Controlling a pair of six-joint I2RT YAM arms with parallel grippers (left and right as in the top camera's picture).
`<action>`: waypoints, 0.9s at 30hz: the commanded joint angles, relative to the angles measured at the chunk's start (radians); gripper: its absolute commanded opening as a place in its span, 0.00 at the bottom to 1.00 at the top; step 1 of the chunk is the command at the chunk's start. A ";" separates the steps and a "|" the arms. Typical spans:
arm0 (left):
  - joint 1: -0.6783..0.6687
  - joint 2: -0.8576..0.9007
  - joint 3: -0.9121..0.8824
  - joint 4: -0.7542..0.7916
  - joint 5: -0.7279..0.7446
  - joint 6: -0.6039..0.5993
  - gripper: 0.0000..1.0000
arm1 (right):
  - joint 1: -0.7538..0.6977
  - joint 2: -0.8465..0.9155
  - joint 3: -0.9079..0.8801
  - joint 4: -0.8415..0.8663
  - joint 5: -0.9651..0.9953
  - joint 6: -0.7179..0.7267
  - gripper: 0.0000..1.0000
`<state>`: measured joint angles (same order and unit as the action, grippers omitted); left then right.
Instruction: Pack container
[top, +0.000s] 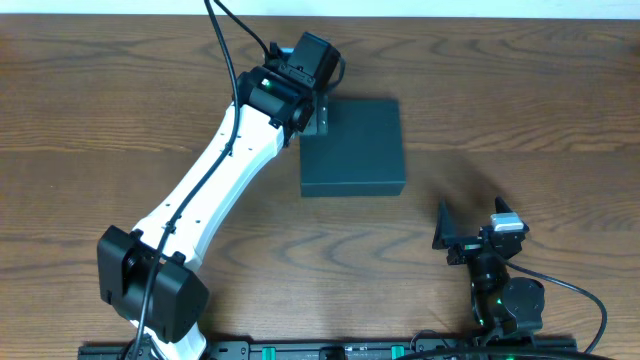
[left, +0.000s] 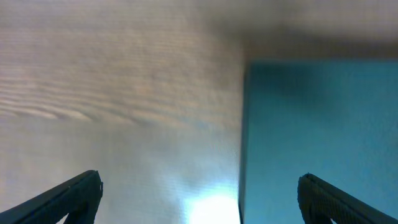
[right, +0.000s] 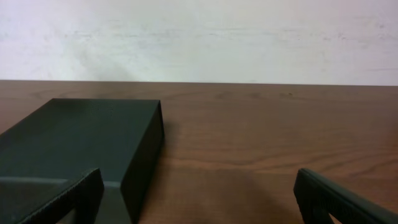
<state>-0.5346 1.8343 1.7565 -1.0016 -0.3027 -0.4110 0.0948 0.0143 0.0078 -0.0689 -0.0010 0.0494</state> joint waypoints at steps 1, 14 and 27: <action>0.031 -0.047 0.003 0.061 -0.132 0.018 0.99 | -0.009 -0.009 -0.002 -0.004 -0.004 0.017 0.99; 0.285 -0.535 0.003 0.384 -0.154 0.044 0.98 | -0.009 -0.009 -0.002 -0.004 -0.004 0.017 0.99; 0.398 -0.951 -0.242 0.407 -0.154 0.153 0.99 | -0.009 -0.009 -0.002 -0.004 -0.004 0.017 0.99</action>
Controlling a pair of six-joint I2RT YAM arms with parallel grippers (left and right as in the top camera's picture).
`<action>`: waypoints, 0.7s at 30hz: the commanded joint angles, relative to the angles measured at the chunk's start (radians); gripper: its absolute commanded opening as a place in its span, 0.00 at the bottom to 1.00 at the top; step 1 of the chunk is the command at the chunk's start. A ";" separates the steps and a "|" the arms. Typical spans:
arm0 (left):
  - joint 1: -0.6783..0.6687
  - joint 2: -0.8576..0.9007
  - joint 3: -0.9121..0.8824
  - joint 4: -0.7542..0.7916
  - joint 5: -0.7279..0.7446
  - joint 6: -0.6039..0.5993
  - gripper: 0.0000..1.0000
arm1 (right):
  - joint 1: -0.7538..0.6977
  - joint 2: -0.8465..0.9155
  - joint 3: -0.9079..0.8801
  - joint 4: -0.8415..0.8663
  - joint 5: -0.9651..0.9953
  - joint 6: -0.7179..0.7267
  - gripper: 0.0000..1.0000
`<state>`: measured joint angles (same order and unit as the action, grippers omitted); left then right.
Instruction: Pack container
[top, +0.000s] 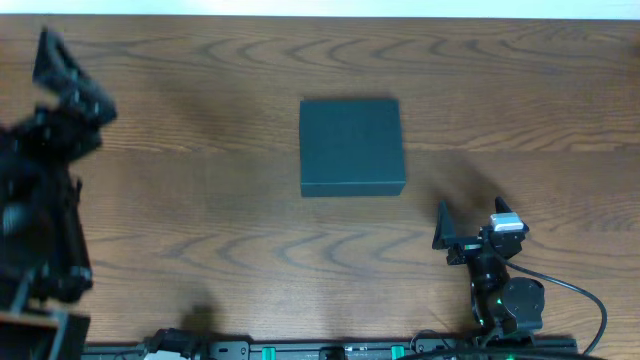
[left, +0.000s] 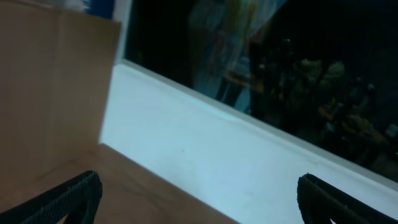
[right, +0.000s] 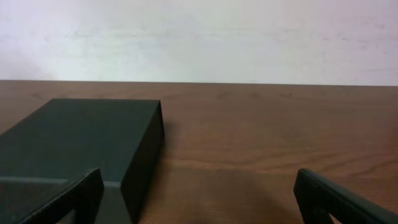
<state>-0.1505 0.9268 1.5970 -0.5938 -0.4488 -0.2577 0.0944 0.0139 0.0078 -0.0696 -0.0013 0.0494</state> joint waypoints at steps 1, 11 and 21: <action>0.018 -0.077 -0.130 0.003 -0.008 -0.010 0.99 | -0.009 -0.008 -0.002 -0.003 -0.003 0.017 0.99; 0.032 -0.354 -0.683 0.200 -0.007 -0.206 0.99 | -0.009 -0.008 -0.002 -0.003 -0.003 0.017 0.99; 0.032 -0.547 -1.124 0.398 0.039 -0.362 0.99 | -0.009 -0.008 -0.002 -0.003 -0.003 0.017 0.99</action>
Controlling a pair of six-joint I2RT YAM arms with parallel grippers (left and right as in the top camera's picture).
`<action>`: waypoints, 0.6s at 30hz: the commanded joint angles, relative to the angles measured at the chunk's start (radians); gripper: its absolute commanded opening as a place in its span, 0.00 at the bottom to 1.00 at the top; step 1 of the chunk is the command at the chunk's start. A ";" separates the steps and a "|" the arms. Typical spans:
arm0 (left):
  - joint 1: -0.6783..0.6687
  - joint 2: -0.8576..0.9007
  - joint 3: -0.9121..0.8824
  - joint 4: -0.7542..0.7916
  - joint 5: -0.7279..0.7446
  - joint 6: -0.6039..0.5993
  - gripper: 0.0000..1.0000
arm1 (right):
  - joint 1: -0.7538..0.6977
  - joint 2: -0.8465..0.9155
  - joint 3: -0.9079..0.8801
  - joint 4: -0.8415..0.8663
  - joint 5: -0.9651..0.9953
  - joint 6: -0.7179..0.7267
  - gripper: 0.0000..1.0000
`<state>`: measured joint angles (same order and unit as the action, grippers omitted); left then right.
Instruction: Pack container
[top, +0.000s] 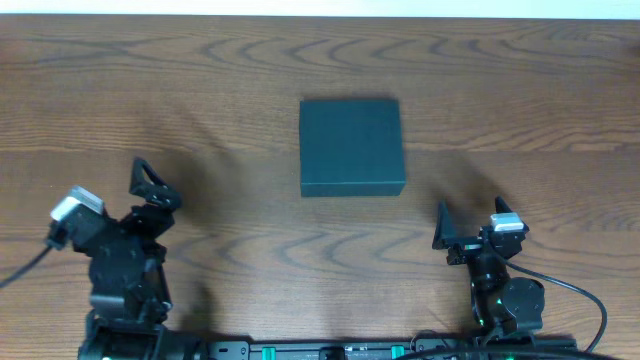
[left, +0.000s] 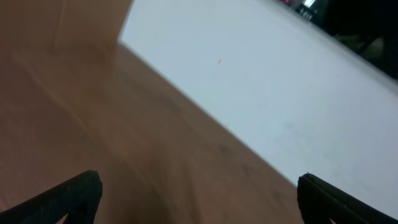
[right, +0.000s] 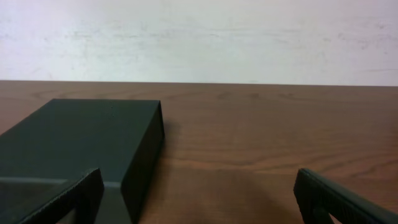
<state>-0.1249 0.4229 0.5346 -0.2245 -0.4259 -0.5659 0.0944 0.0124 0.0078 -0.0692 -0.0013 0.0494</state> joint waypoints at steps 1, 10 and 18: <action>0.006 -0.058 -0.088 0.043 0.022 -0.054 0.99 | -0.009 -0.007 -0.002 -0.003 -0.003 0.017 0.99; 0.007 -0.178 -0.231 0.074 0.044 -0.065 0.99 | -0.009 -0.007 -0.002 -0.003 -0.003 0.017 0.99; 0.007 -0.260 -0.298 0.074 0.048 -0.064 0.99 | -0.009 -0.007 -0.002 -0.003 -0.003 0.017 0.99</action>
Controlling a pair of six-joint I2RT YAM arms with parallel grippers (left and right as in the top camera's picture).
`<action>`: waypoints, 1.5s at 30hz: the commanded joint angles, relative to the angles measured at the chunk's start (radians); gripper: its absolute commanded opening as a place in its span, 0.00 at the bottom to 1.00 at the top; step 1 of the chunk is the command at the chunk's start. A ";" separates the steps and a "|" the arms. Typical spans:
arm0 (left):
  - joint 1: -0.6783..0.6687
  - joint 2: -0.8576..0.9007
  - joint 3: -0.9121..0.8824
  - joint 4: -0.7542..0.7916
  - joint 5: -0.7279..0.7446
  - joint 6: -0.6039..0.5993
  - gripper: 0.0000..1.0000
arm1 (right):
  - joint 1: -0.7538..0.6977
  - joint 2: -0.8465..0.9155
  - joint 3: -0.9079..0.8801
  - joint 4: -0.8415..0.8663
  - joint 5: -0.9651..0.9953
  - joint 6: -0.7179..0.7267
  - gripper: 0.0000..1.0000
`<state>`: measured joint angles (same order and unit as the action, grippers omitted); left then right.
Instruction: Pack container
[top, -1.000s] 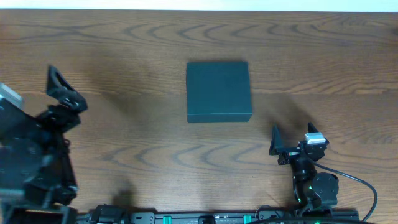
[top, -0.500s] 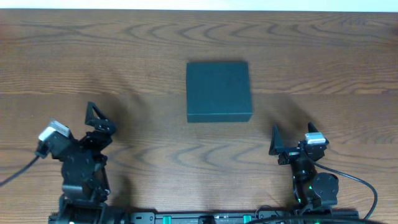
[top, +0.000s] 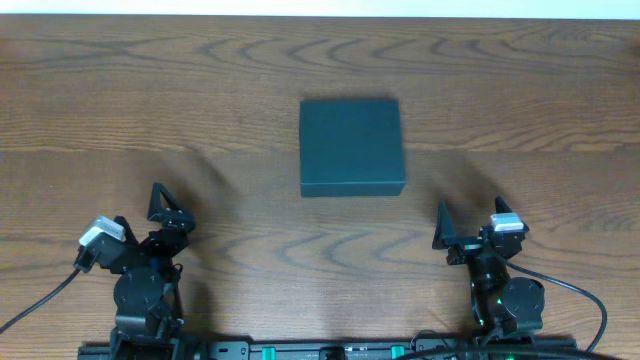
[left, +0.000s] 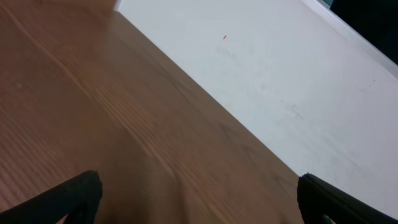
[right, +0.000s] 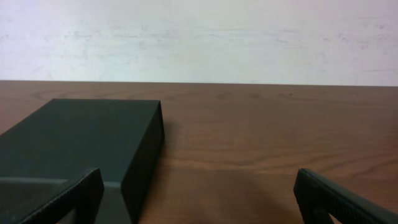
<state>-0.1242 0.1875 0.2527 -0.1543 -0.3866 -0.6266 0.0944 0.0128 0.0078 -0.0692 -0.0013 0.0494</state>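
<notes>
A dark teal box (top: 352, 146) with its lid on lies flat at the middle of the wooden table; the right wrist view shows it (right: 81, 146) ahead and to the left. My left gripper (top: 135, 232) is folded back at the near left edge, open, with nothing between its fingers (left: 68, 198). My right gripper (top: 470, 224) rests open at the near right edge, empty, its fingers (right: 336, 200) wide apart and pointing toward the box.
The wooden table (top: 150, 120) runs to a white wall (right: 199, 37) at the back. A black rail (top: 330, 350) with green lights runs along the front edge between both arm bases.
The left arm has drawn in slightly toward the front edge and settled. Its camera now looks more level across the table. The box and right arm have not moved.
The left arm was stretched out with its open gripper at the box's far left corner. Then it had swung away to the far left side, leaving the box shut in place. Then it was folded near the front left, where it now rests.
</notes>
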 joint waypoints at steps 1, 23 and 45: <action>0.006 -0.032 -0.026 0.003 0.010 -0.004 0.99 | -0.009 -0.007 -0.002 -0.003 -0.003 0.017 0.99; 0.034 -0.141 -0.160 0.001 0.064 -0.018 0.99 | -0.009 -0.007 -0.002 -0.003 -0.003 0.017 0.99; 0.043 -0.186 -0.185 0.011 0.064 0.187 0.99 | -0.009 -0.007 -0.002 -0.003 -0.003 0.017 0.99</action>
<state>-0.0910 0.0109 0.0807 -0.1493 -0.3202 -0.5781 0.0944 0.0128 0.0078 -0.0696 -0.0013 0.0494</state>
